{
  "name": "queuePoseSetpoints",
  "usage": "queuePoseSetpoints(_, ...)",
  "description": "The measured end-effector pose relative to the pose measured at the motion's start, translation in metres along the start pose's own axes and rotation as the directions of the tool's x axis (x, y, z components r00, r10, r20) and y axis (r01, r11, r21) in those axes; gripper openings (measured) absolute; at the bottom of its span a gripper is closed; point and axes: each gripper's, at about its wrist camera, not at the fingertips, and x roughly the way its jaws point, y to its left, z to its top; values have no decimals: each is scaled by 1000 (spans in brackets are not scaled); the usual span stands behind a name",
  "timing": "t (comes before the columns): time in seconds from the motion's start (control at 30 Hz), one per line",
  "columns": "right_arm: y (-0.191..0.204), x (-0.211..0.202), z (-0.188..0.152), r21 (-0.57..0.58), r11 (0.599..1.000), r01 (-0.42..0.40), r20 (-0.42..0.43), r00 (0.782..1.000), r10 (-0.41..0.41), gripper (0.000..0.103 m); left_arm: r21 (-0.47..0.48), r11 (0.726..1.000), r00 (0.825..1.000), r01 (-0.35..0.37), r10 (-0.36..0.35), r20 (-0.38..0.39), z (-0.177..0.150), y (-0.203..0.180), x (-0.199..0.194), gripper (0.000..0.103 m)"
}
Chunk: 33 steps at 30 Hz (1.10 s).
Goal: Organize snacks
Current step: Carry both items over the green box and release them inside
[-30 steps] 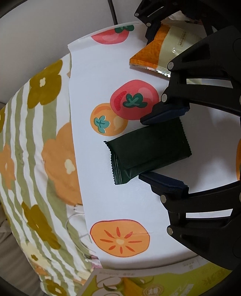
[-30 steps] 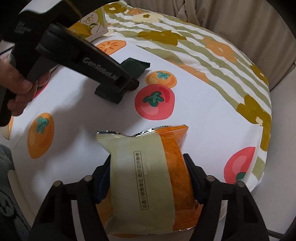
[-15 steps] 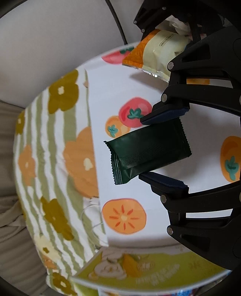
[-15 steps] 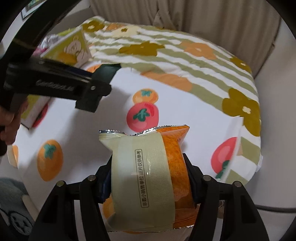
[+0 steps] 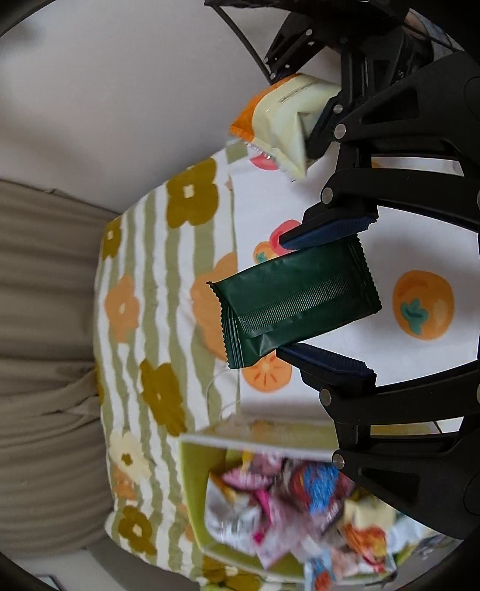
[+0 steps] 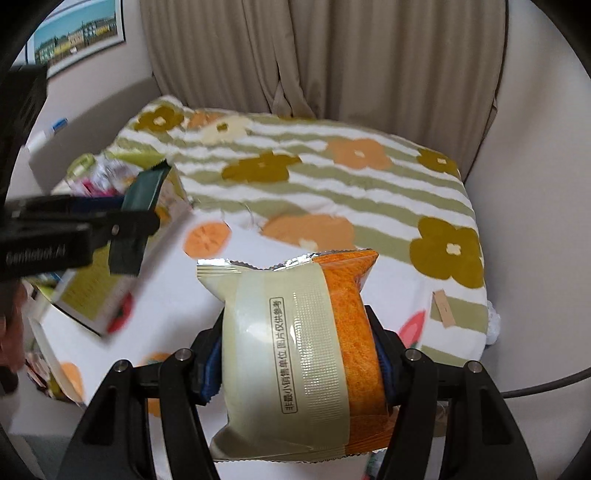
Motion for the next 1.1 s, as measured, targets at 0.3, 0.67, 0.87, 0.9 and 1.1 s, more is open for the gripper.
queuePoseSetpoints(0.3,74,-27,64,-27,995,-92,114,989,95,60,-53,997,992,-46,52,116,10,86,-79,49)
queuePoseSetpoints(0.67,180,8,135,6,986,-167,160,973,164,60,-67,993,993,-96,100,62,34,235,-81,49)
queuePoseSetpoints(0.87,220,43,157,52,987,-154,124,981,147,60,-19,995,996,-94,93,-8,48,291,-48,49)
queuePoseSetpoints(0.9,224,48,159,62,987,-151,118,983,143,60,-10,997,997,-75,74,-29,49,300,-40,49)
queuePoseSetpoints(1.1,240,73,165,122,986,-115,75,992,106,60,55,996,994,-73,77,-77,49,326,-9,102)
